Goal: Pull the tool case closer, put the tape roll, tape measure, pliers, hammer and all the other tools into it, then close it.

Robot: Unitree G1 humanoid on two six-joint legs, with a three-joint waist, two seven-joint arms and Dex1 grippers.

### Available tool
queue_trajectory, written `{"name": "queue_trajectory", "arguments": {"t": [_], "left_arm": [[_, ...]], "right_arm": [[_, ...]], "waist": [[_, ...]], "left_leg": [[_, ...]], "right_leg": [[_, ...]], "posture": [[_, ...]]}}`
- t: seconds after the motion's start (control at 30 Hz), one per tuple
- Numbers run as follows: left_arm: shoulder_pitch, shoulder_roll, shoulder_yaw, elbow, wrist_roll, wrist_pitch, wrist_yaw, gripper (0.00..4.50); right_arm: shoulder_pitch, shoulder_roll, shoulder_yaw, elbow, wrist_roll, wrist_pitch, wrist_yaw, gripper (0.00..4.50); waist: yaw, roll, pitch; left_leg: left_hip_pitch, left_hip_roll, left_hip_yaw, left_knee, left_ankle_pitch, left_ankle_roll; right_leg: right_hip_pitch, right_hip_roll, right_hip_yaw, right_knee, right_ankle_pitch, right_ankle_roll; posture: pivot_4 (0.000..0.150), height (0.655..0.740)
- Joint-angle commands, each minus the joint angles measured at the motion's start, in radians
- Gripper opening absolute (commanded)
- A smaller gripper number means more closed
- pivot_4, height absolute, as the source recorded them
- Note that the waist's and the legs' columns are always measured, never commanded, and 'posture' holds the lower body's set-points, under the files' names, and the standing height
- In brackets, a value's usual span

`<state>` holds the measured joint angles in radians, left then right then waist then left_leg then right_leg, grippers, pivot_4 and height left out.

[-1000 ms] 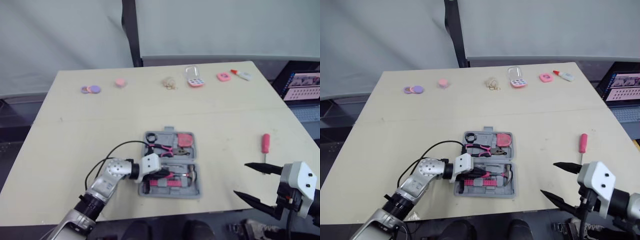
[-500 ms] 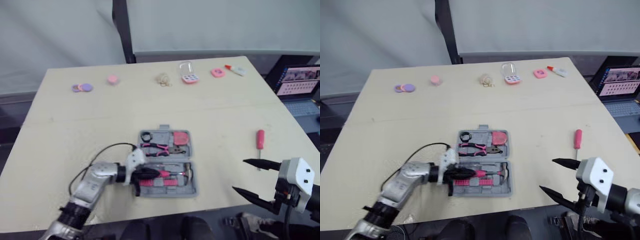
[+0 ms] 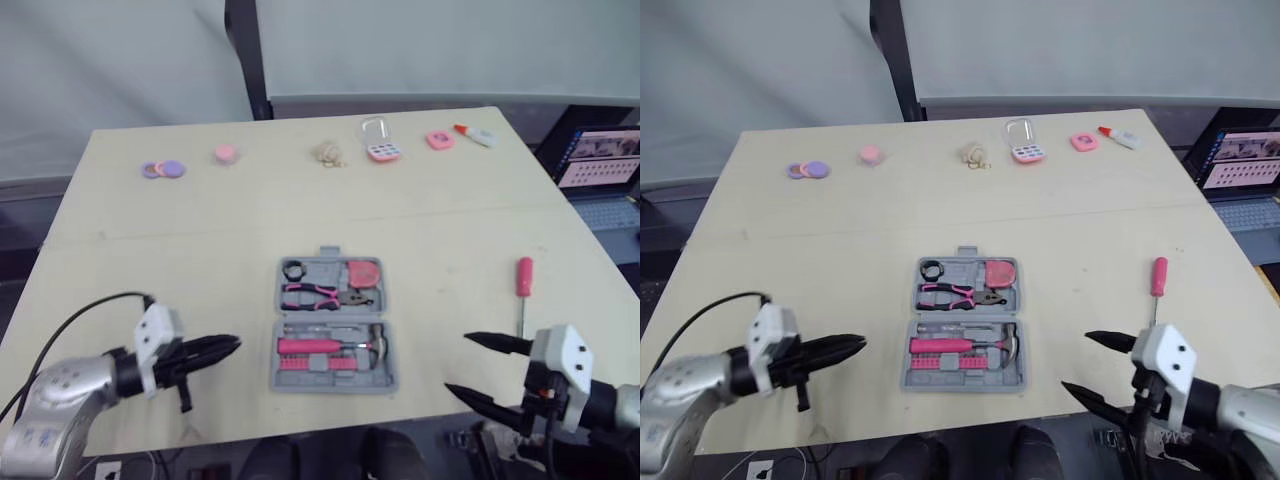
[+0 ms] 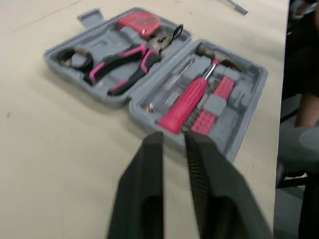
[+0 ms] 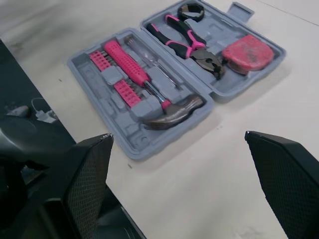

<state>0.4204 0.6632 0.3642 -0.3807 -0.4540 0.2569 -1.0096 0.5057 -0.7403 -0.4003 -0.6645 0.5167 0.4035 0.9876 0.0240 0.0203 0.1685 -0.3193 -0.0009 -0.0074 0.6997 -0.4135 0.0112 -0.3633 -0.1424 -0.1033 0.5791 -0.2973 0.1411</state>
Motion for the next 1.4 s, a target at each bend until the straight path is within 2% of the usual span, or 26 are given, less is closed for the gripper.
{"name": "queue_trajectory", "arguments": {"t": [0.03,0.1,0.13,0.17,0.4,0.57,0.77,0.93,1.1,1.23,1.4], "left_arm": [[0.107,-0.034,0.079,-0.026,-0.002,-0.093,-0.008,2.78],[0.151,-0.051,0.094,-0.028,0.0,-0.121,-0.002,3.6],[0.175,-0.065,0.106,-0.018,0.011,-0.161,-0.002,4.25],[0.197,-0.075,0.116,-0.007,0.009,-0.183,-0.005,4.48],[0.23,-0.08,0.135,0.042,-0.009,-0.255,-0.036,4.48],[0.218,-0.073,0.111,-0.004,-0.058,-0.212,-0.04,4.48],[0.075,-0.002,0.036,-0.13,-0.163,-0.134,-0.071,4.48],[-0.042,0.023,-0.03,-0.159,-0.176,-0.134,-0.086,4.48],[-0.103,0.018,-0.077,-0.096,-0.102,-0.211,-0.117,4.48],[-0.12,0.004,-0.102,-0.079,-0.097,-0.211,-0.095,4.48],[-0.153,-0.002,-0.138,-0.077,-0.086,-0.213,-0.079,4.48]], "right_arm": [[0.013,0.008,0.012,-0.01,-0.019,-0.037,-0.01,4.5],[0.025,0.01,0.017,-0.001,-0.028,-0.052,-0.005,4.5],[0.028,0.013,0.024,0.002,-0.033,-0.057,-0.006,4.5],[0.029,0.015,0.032,0.005,-0.035,-0.06,-0.009,4.5],[0.01,0.01,0.052,0.02,-0.039,-0.065,-0.014,4.5],[-0.001,0.005,0.052,0.018,-0.036,-0.055,-0.02,4.5],[-0.013,-0.005,-0.049,0.014,0.001,0.014,-0.066,4.5],[-0.016,-0.001,-0.163,-0.004,0.056,0.112,-0.132,4.5],[-0.069,0.008,-0.245,-0.014,0.086,0.257,-0.291,4.5],[-0.181,0.007,-0.314,0.053,0.133,0.457,-0.453,4.5],[-0.389,-0.063,-0.269,0.157,0.177,0.77,-0.577,4.5]], "waist": [[0.003,0.001,0.001],[0.004,0.001,0.001],[0.004,0.001,0.002],[0.003,0.001,0.002],[0.001,0.001,0.002],[0.0,0.0,0.003],[0.004,0.0,0.004],[-0.002,0.003,0.005],[-0.002,0.003,0.005],[-0.001,0.003,0.005],[-0.001,0.004,0.006]], "left_leg": [[0.0,0.0,0.0,0.0,0.0,0.0],[0.0,-0.001,0.0,0.0,0.0,0.0],[0.0,-0.002,-0.001,0.0,0.0,0.0],[-0.001,-0.002,-0.001,0.0,0.0,0.0],[-0.002,-0.002,0.001,0.0,0.0,0.001],[-0.004,-0.002,0.003,0.0,0.0,0.001],[-0.005,-0.003,0.002,0.0,0.001,0.002],[-0.005,-0.003,0.004,-0.001,0.001,0.002],[-0.005,-0.004,0.006,-0.001,0.001,0.002],[-0.004,-0.004,0.007,0.0,0.001,0.001],[-0.006,-0.003,0.006,-0.001,0.001,0.001]], "right_leg": [[0.0,-0.001,0.0,-0.002,0.0,0.0],[0.0,-0.003,0.0,-0.001,0.0,0.0],[0.0,-0.003,0.0,-0.001,0.0,0.0],[0.0,-0.004,0.0,-0.002,0.0,-0.001],[-0.004,-0.004,-0.001,0.001,-0.001,-0.002],[-0.008,-0.004,0.0,0.004,-0.001,-0.002],[-0.009,-0.005,0.0,0.006,-0.001,-0.003],[-0.01,-0.004,0.0,0.009,-0.001,-0.002],[-0.01,-0.001,0.0,0.01,-0.001,-0.002],[-0.01,0.0,0.001,0.01,-0.001,-0.002],[-0.012,0.0,0.001,0.01,-0.001,-0.002]], "posture": [[0.15,0.74],[0.15,0.74],[0.15,0.74],[0.15,0.74],[0.15,0.74],[0.15,0.74],[0.15,0.74],[0.15,0.74],[0.15,0.74],[0.15,0.74],[0.15,0.74]]}}
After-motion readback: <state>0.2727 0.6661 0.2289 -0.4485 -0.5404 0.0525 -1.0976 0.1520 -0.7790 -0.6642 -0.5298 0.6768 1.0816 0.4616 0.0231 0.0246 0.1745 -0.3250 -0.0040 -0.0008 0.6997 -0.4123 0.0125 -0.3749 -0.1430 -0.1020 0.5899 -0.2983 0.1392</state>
